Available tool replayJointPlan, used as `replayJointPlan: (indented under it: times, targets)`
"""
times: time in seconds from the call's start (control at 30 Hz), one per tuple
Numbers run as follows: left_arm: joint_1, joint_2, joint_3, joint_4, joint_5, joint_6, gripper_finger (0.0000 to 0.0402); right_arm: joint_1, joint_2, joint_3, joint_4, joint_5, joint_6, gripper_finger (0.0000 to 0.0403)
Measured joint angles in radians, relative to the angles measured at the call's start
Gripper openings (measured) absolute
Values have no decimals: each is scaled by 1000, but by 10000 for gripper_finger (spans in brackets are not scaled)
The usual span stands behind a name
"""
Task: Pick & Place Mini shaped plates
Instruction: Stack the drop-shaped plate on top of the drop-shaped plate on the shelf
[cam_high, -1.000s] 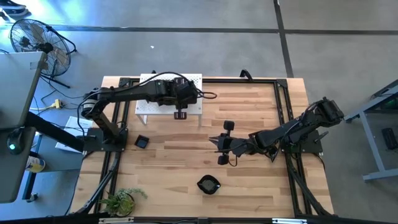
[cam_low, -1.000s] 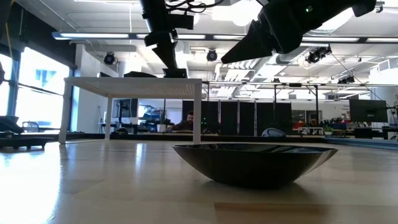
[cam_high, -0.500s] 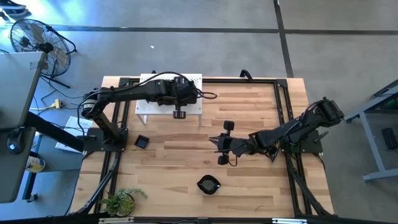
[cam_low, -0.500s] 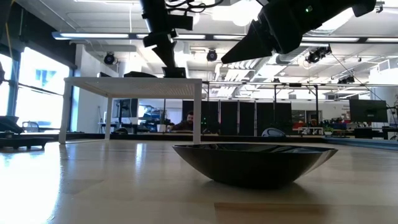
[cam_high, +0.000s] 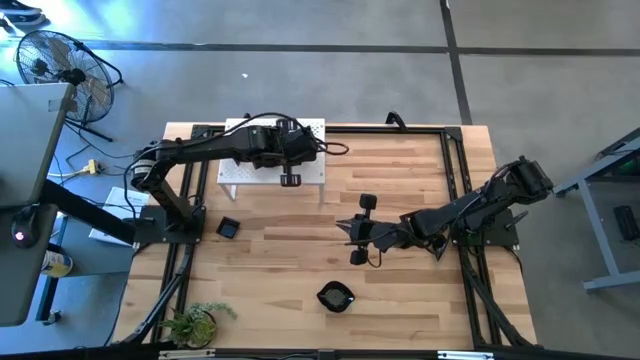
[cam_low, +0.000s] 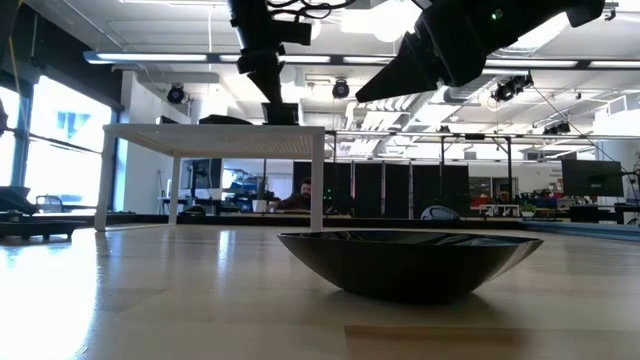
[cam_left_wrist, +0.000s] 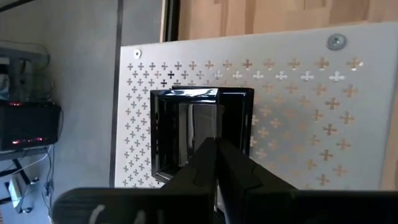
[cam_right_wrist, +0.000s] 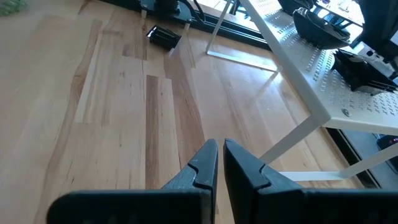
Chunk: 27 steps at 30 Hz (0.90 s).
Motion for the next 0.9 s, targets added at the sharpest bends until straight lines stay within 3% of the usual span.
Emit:
replayJointPlan:
  times: [0.2, 0.67, 0.9]
  targets:
    - [12, 24, -2, 2, 0, -37, 9, 0, 0, 0, 0, 0, 0, 16]
    - [19, 20, -1, -21, 27, -47, 101, 0, 0, 0, 0, 0, 0, 16]
    - [4, 20, -1, -46, 71, -73, 75, 0, 0, 0, 0, -2, 0, 16]
